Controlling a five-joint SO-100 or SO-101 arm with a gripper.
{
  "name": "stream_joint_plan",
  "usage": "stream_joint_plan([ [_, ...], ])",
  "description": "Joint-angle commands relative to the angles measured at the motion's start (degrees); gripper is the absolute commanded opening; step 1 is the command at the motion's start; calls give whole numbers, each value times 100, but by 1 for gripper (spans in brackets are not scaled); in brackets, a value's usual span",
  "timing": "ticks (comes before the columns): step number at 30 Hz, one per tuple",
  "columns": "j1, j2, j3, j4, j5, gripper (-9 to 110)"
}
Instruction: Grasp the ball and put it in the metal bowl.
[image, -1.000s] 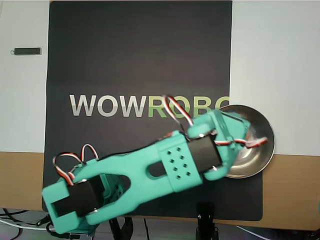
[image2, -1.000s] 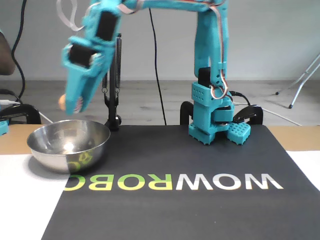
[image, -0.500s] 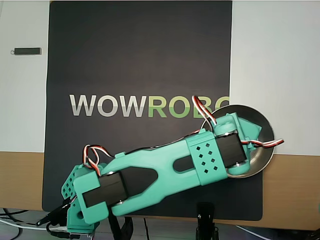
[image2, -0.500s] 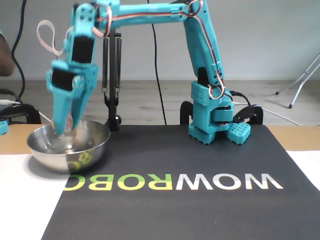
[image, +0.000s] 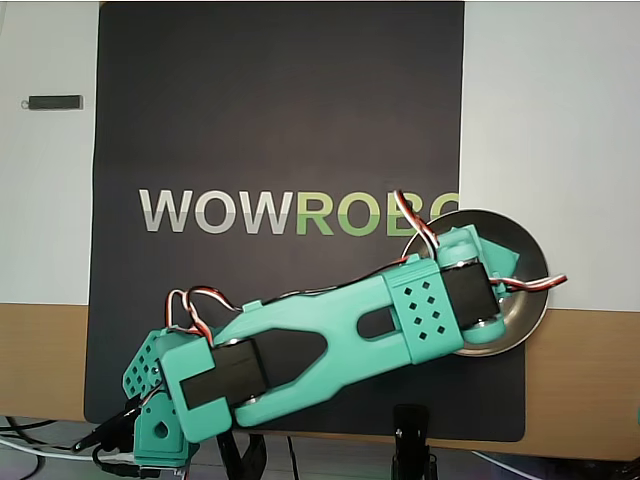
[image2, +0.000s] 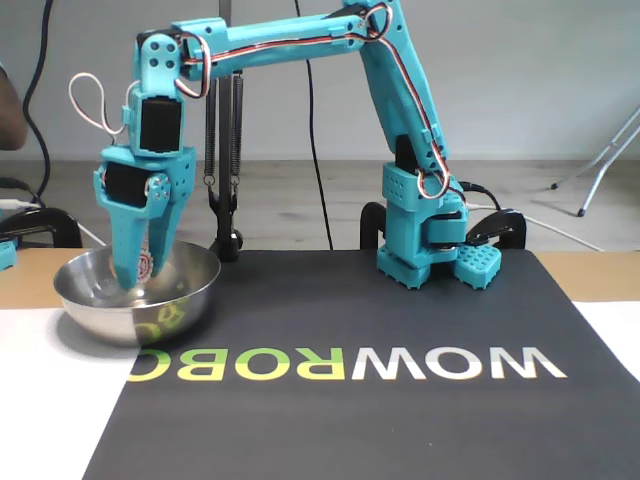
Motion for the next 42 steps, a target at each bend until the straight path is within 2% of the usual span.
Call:
stream_joint_plan([
  [1, -9, 53, -220, -53, -35, 32],
  [9, -9, 53, -149, -492, -35, 32],
  [20, -18, 53, -149, -483, -35, 32],
  [21, -18, 44, -149, -483, -35, 33],
  [26, -9, 44, -141, -483, -26, 53],
  [42, -9, 44, -141, -466, -35, 54],
])
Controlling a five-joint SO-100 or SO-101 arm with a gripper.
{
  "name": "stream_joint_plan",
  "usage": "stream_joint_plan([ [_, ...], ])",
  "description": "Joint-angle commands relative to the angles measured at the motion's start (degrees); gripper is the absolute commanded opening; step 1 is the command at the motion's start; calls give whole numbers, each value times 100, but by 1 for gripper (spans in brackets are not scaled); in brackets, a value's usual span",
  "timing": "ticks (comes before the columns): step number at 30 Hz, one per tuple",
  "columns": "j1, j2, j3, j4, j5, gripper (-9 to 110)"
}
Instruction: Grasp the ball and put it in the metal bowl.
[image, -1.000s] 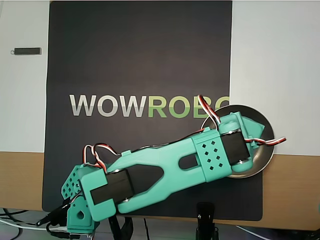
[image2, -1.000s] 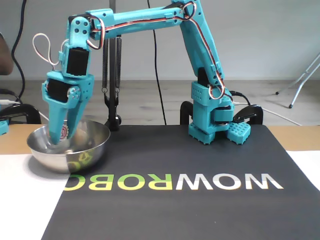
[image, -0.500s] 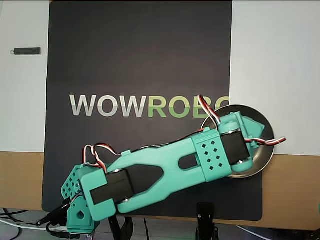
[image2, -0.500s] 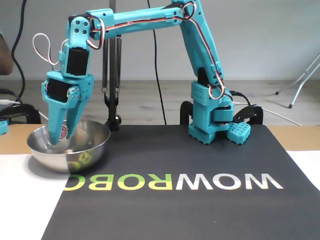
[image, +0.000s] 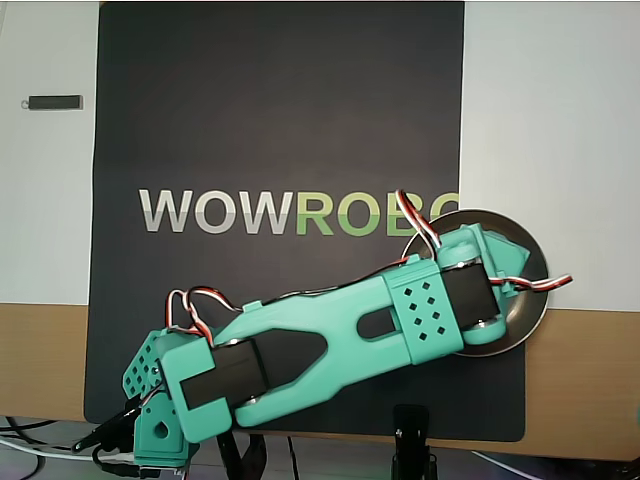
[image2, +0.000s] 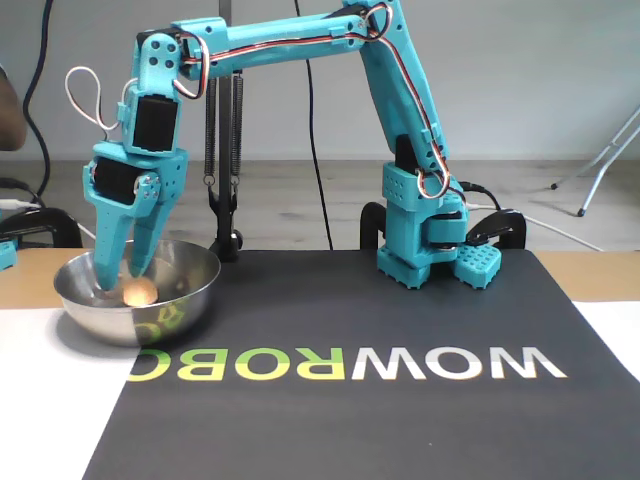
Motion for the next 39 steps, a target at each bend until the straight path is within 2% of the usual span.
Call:
stream_joint_plan([
  [1, -9, 44, -141, -18, -35, 54],
  [3, -18, 44, -141, -18, -35, 51],
  [4, -26, 44, -141, -18, -35, 45],
  [8, -62, 44, -141, -35, -44, 6],
  [9, -62, 44, -141, -35, -44, -1],
  [16, -88, 88, -141, 26, -44, 0],
  [27, -826, 202, -141, 70, 35, 0],
  [36, -1679, 914, -141, 1116, 44, 0],
  [39, -2004, 1125, -141, 1239, 413, 0],
])
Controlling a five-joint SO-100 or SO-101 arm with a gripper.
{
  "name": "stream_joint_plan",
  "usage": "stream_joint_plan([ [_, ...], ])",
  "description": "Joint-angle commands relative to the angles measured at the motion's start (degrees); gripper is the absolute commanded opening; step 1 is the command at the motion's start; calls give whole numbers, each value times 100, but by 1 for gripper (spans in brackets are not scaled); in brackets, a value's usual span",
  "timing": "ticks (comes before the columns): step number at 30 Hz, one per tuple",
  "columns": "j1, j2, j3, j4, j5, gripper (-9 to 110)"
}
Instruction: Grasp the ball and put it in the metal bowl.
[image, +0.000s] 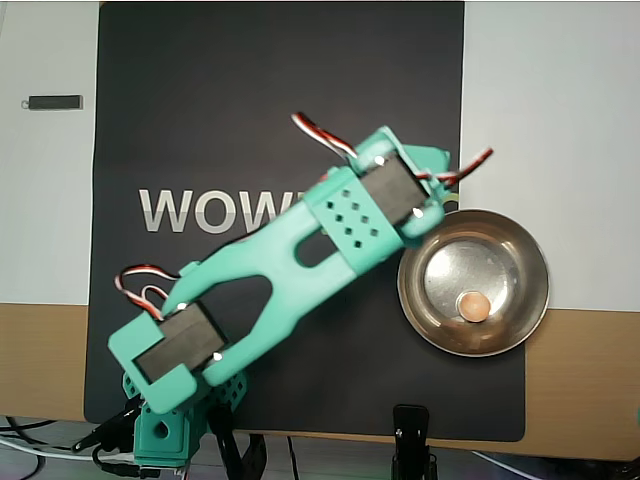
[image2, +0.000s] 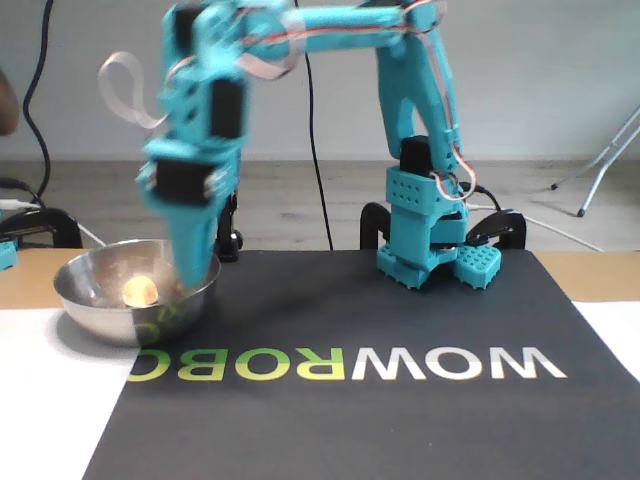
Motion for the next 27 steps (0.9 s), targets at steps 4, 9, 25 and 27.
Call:
stream_joint_plan([
  [4, -615, 703, -132, 132, 756, 0],
  [9, -1195, 1081, 255, 123, 1389, 0],
  [25, -3023, 2637, 1916, 53, 2760, 0],
  [27, -3234, 2689, 1978, 53, 2918, 0],
])
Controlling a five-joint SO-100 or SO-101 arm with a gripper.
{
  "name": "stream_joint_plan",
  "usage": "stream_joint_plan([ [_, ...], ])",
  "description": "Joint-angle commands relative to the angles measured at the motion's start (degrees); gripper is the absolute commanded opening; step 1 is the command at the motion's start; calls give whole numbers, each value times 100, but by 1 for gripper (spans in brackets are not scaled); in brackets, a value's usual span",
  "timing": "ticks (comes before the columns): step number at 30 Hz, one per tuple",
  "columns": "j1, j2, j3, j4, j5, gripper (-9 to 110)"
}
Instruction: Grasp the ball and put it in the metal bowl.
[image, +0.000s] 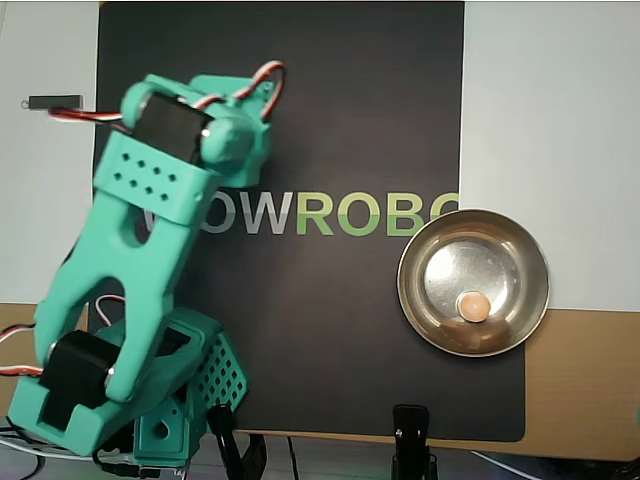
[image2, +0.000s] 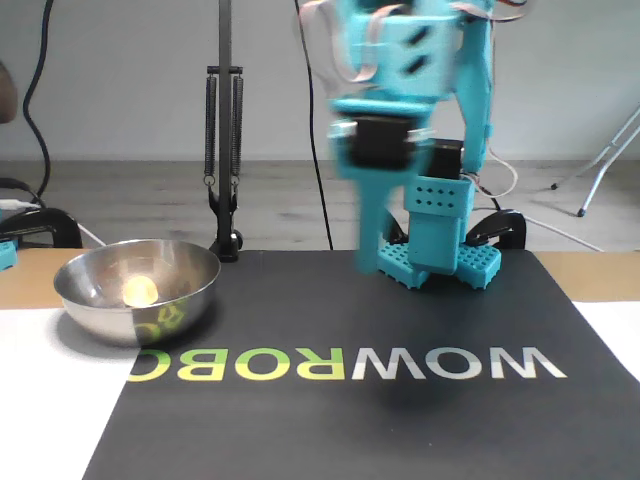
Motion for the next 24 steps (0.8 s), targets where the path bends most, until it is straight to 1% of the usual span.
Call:
stream_joint_plan([
  [1, -290, 316, 35, -53, 211, 0],
  [8, -1081, 325, 396, -229, 738, 0],
  [14, -1608, 369, 1283, -1318, 1477, 0],
  [18, -1793, 712, 2109, -2065, 1819, 0],
  [24, -1978, 1661, 3454, -3164, 1916, 0],
])
